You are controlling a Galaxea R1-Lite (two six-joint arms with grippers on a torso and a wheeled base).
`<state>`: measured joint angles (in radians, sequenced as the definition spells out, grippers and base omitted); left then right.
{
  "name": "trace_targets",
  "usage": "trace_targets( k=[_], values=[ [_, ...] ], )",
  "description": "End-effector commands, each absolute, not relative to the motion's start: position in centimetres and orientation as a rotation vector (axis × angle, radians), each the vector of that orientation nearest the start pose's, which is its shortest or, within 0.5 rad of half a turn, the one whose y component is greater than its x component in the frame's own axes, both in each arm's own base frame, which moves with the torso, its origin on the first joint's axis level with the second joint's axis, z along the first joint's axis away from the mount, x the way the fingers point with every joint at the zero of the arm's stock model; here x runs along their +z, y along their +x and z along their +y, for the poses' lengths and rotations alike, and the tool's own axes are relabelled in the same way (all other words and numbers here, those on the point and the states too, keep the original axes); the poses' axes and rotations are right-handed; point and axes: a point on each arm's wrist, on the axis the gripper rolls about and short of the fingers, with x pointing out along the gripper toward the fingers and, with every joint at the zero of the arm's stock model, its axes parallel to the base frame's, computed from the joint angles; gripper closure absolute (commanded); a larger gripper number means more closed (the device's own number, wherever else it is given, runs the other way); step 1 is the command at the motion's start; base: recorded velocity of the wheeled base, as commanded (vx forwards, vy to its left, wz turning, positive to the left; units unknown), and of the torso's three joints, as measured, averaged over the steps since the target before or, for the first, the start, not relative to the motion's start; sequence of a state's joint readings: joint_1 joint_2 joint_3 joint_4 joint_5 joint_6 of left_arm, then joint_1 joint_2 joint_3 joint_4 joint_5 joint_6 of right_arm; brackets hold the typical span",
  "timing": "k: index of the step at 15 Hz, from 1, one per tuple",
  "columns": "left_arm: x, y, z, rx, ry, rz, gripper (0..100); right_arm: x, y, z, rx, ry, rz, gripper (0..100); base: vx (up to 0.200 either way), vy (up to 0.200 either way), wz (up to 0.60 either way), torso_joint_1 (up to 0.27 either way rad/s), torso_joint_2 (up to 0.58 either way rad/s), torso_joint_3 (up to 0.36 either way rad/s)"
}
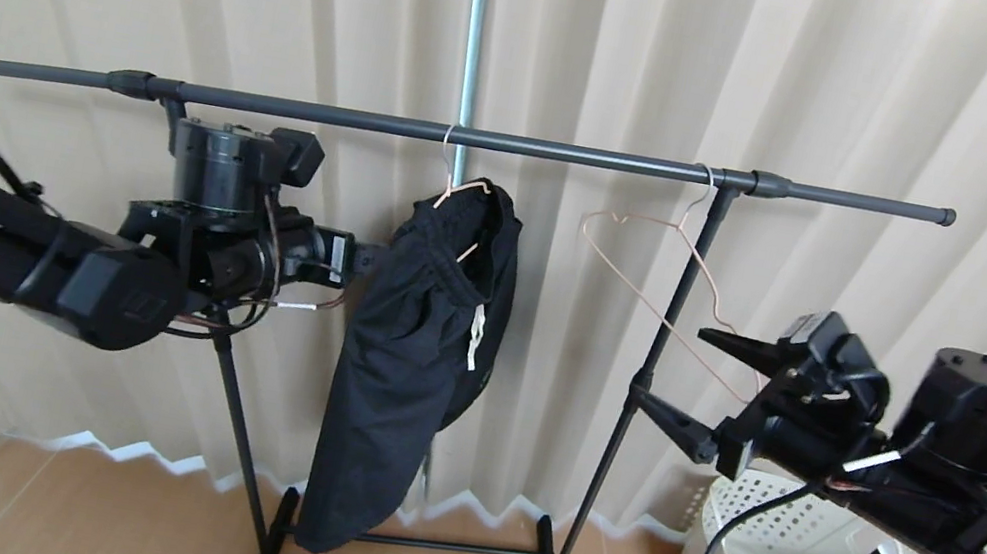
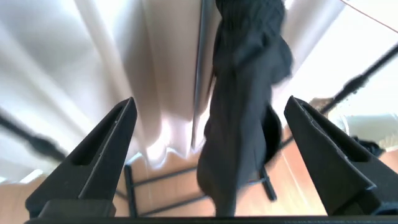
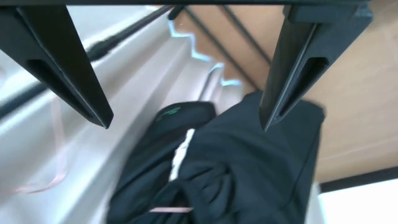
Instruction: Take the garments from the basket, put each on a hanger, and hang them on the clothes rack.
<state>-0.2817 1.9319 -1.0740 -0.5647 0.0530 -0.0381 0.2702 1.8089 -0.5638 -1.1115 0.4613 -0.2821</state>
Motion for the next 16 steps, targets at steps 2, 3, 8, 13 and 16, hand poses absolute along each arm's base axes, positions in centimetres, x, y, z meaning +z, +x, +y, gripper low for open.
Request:
trace_targets(
  k=[2, 3, 8, 13, 16],
  values=[
    [20.6, 25.2, -6.9, -0.224, 0.042, 0.222, 0, 18.8, 21.1, 6.6, 0.584, -0.229, -0.113, 0, 0.000, 0.000, 0.00, 0.000, 0.00, 0.000],
    [20.3, 23.0, -6.4, -0.227, 0.046, 0.224, 0, 18.6, 19.2, 6.1, 0.555, -0.229, -0.114, 0, 0.000, 0.000, 0.00, 0.000, 0.00, 0.000],
    [16.6, 13.4, -4.1, -0.255, 0.059, 0.254, 0, 15.3, 11.2, 3.4, 0.421, -0.230, -0.064, 0, 0.000, 0.000, 0.00, 0.000, 0.00, 0.000],
    [13.2, 8.1, -2.5, -0.270, 0.058, 0.247, 0, 13.0, 4.7, 1.4, 0.373, -0.231, 0.016, 0, 0.000, 0.000, 0.00, 0.000, 0.00, 0.000],
    [12.1, 5.6, -2.1, -0.329, 0.053, 0.181, 0, 10.2, 0.6, 0.5, 0.376, -0.232, 0.054, 0, 0.000, 0.000, 0.00, 0.000, 0.00, 0.000]
  ],
)
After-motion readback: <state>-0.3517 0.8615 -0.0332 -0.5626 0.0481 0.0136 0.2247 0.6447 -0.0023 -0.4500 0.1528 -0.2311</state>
